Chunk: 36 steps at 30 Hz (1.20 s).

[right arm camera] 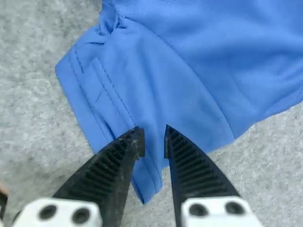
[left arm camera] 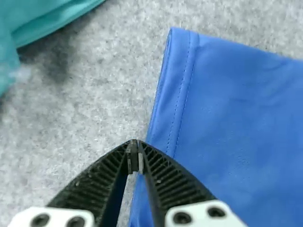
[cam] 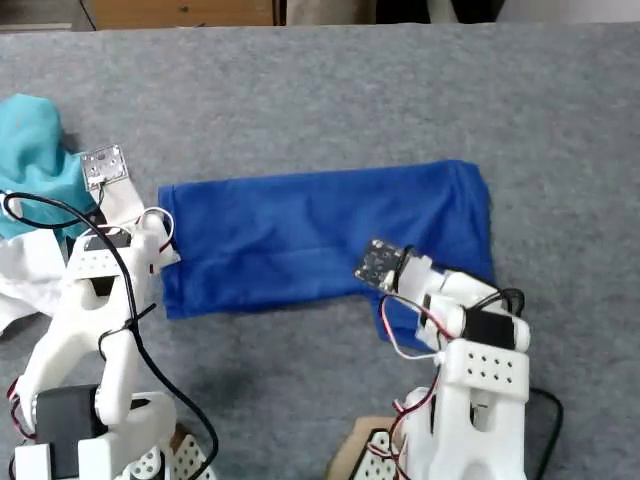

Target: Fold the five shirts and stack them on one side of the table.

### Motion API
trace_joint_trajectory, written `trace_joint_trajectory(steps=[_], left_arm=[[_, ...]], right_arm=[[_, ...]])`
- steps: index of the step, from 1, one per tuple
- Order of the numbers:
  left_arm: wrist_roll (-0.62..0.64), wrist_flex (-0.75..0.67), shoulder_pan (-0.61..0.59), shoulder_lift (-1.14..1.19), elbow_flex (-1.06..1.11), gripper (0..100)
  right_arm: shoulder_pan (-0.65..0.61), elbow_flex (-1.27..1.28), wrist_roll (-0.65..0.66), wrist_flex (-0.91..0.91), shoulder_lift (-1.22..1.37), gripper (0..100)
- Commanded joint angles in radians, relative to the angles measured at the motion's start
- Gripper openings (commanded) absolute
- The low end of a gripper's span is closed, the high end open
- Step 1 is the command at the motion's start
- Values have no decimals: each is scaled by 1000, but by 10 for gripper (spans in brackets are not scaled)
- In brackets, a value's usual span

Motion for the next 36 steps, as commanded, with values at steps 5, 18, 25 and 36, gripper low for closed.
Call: trace_joint_trajectory(steps=[5, 18, 25, 36], left_arm=[[8, -23, -2, -44, -5, 19], [-43, -23, 21, -42, 3, 19], [-43, -21, 25, -42, 3, 19], [-43, -23, 25, -42, 3, 19]], right_arm=[[-5, 21, 6, -60, 31, 94], [-13, -245, 51, 361, 42, 157], [-111, -179, 52, 361, 42, 181], [-165, -2, 49, 201, 44, 118]])
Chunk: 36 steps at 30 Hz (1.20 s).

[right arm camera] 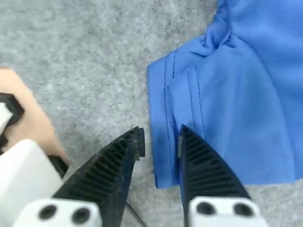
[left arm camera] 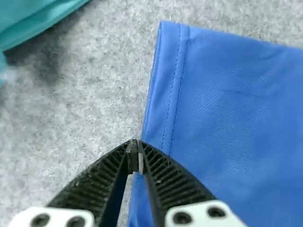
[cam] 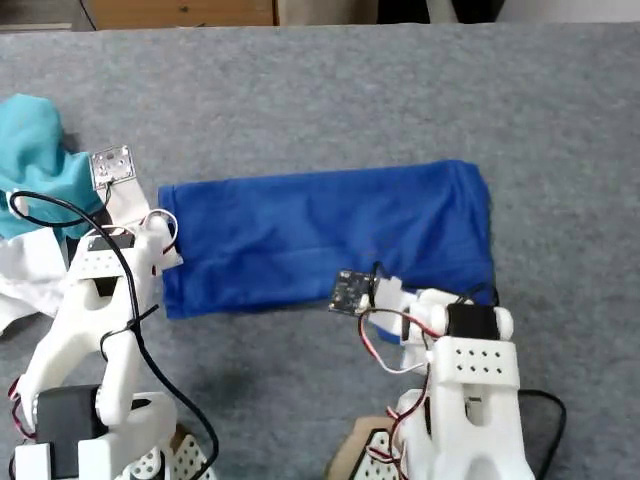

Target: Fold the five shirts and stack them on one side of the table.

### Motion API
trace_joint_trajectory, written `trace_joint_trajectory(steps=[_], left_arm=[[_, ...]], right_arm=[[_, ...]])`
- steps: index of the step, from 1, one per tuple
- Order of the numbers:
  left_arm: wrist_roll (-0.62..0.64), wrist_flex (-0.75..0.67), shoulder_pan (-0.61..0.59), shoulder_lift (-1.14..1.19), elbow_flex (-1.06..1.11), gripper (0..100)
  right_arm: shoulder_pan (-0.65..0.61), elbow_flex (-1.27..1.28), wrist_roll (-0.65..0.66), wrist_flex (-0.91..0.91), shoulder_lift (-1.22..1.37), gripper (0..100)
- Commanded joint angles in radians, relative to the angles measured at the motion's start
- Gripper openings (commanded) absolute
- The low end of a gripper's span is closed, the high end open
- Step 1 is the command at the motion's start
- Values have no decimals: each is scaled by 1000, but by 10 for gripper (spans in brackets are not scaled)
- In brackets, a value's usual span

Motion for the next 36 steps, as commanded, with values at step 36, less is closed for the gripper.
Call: trace_joint_trajectory(steps=[36], left_arm=[[-6, -23, 8, -42, -3, 19]], right_arm=[[-10, 174, 6, -344, 4, 5]])
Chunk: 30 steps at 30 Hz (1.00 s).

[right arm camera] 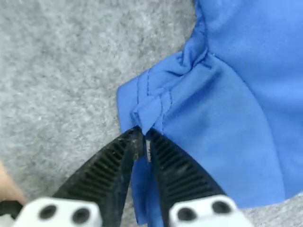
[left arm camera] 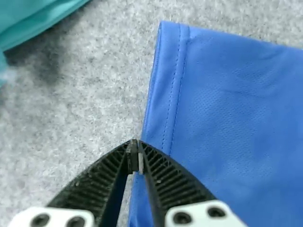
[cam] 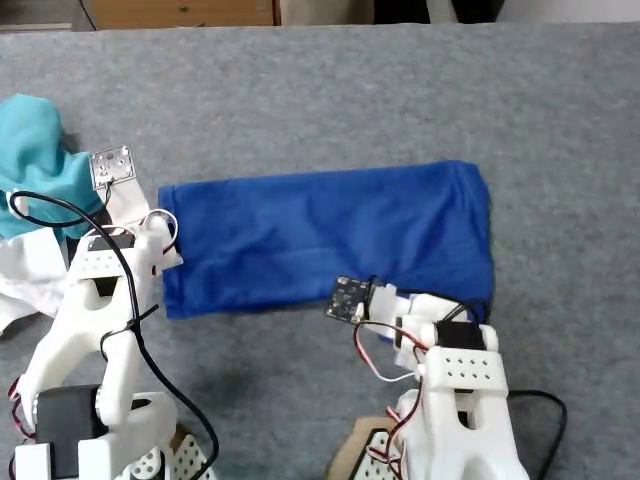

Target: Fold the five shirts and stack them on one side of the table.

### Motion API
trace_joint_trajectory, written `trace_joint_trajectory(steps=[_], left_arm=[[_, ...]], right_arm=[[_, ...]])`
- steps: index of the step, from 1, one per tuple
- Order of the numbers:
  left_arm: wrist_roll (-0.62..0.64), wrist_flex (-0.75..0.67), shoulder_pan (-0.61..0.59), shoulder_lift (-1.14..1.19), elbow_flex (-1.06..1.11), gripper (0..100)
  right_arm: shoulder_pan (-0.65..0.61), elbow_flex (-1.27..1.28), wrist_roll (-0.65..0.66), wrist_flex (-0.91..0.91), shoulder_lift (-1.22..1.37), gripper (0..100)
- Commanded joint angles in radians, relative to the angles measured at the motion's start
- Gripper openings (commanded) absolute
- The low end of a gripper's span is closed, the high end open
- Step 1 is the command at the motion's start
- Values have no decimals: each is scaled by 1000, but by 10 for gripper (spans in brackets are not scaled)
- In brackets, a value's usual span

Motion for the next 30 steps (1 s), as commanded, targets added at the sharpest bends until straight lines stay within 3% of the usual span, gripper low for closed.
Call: trace_joint_trajectory(steps=[1, 12, 16, 20, 26, 30], left_arm=[[-6, -21, 8, -42, -3, 19], [-6, -21, 8, -42, -3, 19], [-6, -21, 9, -42, -3, 19], [-6, -21, 9, -42, -3, 19], [-6, -21, 9, -42, -3, 19], [-6, -21, 9, -42, -3, 19]], right_arm=[[-4, -44, -2, -2, -1, 5], [4, -242, -63, 227, -1, 5], [-56, -236, -84, 276, -1, 5], [-137, -228, -127, 278, 2, 5], [-151, -162, -130, 213, 2, 12], [-150, -136, -130, 203, -1, 121]])
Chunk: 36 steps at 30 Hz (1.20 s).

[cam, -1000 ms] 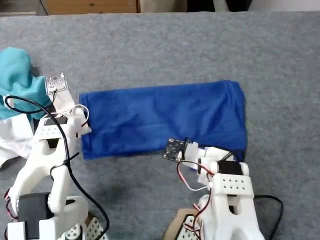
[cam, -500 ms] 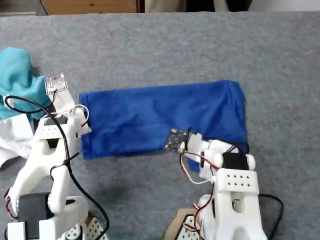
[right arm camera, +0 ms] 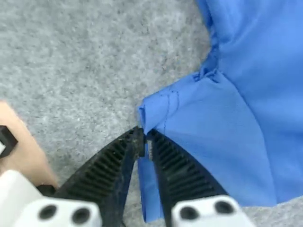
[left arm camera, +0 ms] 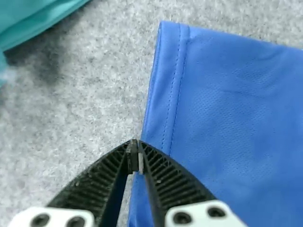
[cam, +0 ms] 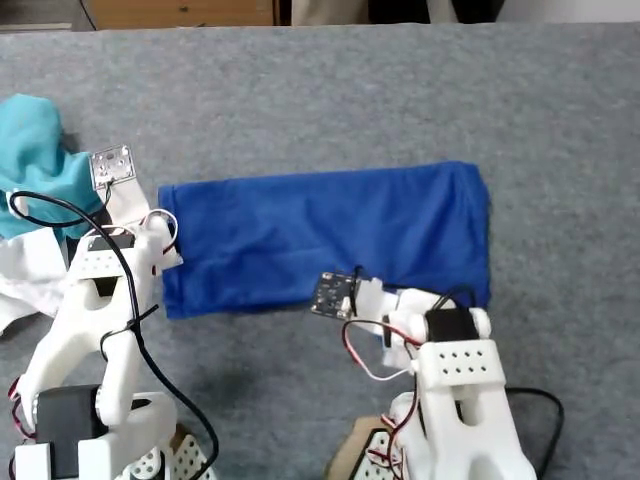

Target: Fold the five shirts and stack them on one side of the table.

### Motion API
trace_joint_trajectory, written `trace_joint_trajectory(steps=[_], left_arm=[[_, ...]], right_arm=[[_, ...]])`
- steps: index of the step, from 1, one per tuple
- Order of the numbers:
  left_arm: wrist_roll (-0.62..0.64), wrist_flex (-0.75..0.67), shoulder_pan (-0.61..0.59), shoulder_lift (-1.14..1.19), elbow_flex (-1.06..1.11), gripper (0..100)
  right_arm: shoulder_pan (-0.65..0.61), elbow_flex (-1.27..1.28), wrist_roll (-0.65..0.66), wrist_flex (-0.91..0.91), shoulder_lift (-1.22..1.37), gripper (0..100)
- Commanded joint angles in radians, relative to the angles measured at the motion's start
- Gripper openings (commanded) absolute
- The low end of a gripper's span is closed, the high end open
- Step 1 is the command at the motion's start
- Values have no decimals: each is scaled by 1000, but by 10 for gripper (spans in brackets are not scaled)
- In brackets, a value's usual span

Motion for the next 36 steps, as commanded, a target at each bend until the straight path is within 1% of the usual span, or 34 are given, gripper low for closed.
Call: trace_joint_trajectory(steps=[1, 3, 10, 14, 19, 28, 30, 34, 36], left_arm=[[-6, -21, 9, -42, -3, 19], [-6, -21, 9, -42, -3, 19], [-6, -21, 9, -42, -3, 19], [-6, -21, 9, -42, -3, 19], [-6, -21, 9, -42, -3, 19], [-6, -21, 9, -42, -2, 19], [-6, -21, 9, -42, -2, 19], [-6, -21, 9, -42, -2, 19], [-6, -21, 9, -42, -2, 19]], right_arm=[[-4, 4, -15, -15, -1, 150], [15, 1, -14, -15, -1, 182], [74, 5, 37, -17, 4, 181], [77, 41, 43, -26, 4, 183], [81, 133, 49, -126, 5, 185], [85, 127, 49, -176, 5, 186], [113, 124, 52, -207, 5, 186], [193, 110, 100, -244, 7, 231], [203, 110, 114, -241, 7, 232]])
